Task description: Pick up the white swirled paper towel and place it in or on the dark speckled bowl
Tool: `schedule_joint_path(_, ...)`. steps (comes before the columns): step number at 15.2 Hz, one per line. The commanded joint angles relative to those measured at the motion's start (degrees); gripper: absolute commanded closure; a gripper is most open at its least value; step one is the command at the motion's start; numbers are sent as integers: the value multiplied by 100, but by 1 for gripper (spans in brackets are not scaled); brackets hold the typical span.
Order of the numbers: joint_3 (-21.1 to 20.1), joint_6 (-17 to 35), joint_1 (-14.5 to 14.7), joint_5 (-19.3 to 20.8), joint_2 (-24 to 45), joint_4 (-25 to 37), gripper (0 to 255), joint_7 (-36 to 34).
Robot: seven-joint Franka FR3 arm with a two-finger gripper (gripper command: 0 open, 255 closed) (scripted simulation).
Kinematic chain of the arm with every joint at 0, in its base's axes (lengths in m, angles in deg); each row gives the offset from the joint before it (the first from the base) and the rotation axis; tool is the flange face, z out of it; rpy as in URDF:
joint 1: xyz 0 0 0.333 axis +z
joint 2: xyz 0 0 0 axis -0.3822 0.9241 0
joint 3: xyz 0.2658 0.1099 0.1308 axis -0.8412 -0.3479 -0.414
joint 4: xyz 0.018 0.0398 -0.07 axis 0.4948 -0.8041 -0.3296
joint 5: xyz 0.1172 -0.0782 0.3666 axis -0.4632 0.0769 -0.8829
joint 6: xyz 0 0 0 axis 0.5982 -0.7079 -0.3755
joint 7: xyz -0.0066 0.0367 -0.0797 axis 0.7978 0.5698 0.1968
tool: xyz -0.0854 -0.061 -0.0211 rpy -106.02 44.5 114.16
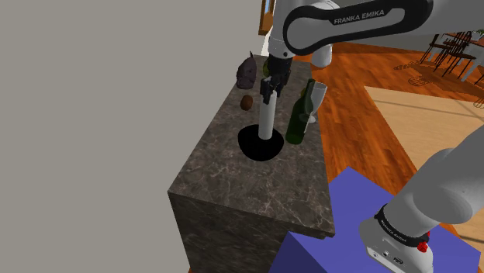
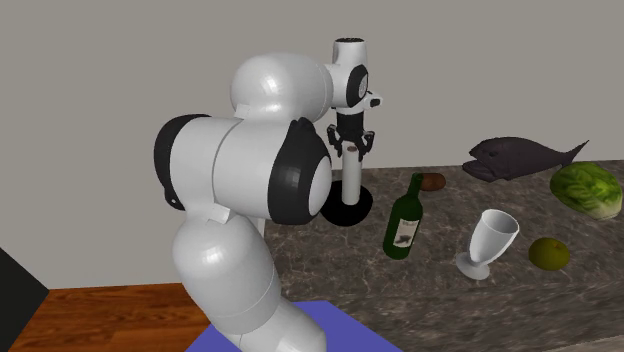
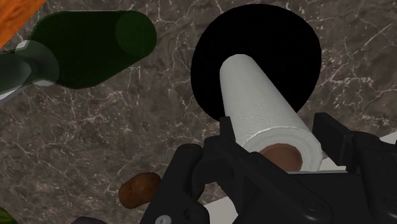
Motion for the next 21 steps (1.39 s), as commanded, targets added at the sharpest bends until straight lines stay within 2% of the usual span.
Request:
schedule_joint_path(1, 1, 10, -1, 1, 1, -6, 255, 1)
schedule_joint_path(5, 1, 10, -1, 1, 1, -6, 255, 1)
schedule_joint_path(6, 1, 10, -1, 1, 1, -6, 0, 1)
schedule_joint_path(11, 1, 10, -1, 1, 1, -6, 0, 0)
schedule_joint_path(15, -10, -709, 13, -30, -93, 620, 0, 22)
schedule_joint_path(21, -10, -709, 13, -30, -93, 620, 0, 22)
